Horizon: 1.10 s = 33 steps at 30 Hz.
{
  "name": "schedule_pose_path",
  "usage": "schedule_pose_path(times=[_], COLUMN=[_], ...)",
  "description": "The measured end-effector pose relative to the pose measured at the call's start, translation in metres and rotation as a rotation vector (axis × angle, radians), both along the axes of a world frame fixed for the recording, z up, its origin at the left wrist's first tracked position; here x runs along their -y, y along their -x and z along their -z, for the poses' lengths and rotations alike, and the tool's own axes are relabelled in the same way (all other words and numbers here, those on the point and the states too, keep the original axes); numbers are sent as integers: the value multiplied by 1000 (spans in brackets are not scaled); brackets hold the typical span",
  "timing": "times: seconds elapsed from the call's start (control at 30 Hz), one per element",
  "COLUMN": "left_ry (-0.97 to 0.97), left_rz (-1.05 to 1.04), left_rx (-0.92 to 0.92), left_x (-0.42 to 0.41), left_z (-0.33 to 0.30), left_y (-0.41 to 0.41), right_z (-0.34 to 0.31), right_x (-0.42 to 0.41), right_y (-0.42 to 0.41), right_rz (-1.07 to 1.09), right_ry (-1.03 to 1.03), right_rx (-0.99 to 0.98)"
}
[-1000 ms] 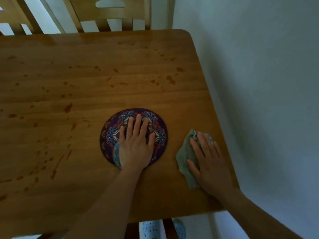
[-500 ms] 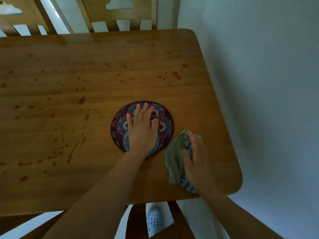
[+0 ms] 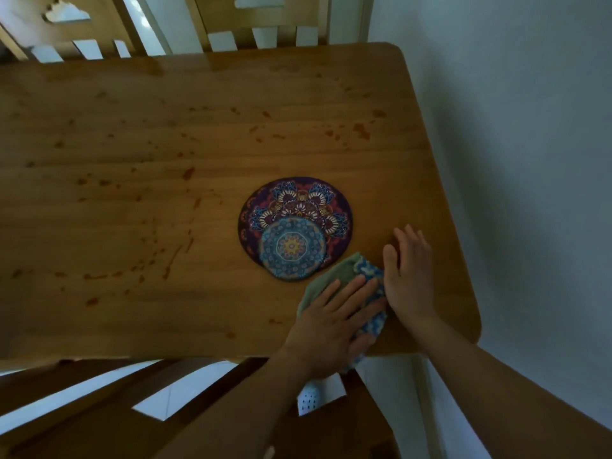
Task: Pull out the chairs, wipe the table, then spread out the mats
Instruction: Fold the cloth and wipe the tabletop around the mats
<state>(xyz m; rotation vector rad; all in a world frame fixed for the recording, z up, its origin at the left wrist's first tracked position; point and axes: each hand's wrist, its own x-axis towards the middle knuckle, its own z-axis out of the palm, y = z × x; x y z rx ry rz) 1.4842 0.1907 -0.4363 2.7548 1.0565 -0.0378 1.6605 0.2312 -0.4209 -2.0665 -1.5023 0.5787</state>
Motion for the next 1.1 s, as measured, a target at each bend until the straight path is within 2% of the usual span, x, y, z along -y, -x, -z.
schedule_pose_path(times=[0.1, 0.23, 0.33, 0.4, 0.5, 0.6, 0.7, 0.83, 0.93, 1.03, 1.1], left_ry=[-7, 36, 31, 75, 125, 117, 101, 88, 65, 55, 6], left_rz=[15, 4, -76, -201, -346, -380, -378, -473, -629, -666, -628], left_rx=[-27, -94, -125, -99, -59, -47, -14, 38, 44, 38, 10], left_x=[6, 6, 9, 11, 11, 9, 4, -7, -24, -43, -59], left_z=[-7, -13, -17, -17, -14, -10, -7, -7, -6, -3, -1], left_y=[42, 91, 127, 155, 171, 172, 178, 184, 188, 196, 202], right_z=[1, -4, -9, -14, -18, -18, -11, -8, -13, -25, -25], right_x=[2, -5, -19, -30, -40, -53, -60, -48, -46, -65, -86], right_y=[18, 56, 84, 105, 127, 158, 174, 163, 169, 195, 213], right_rz=[-106, -328, -430, -470, -528, -680, -802, -593, -400, -147, -83], right_ry=[-33, -81, -92, -71, -48, -43, 36, 5, 107, 58, 3], right_rx=[142, 176, 166, 159, 180, 227, 377, 487, 498, 406, 314])
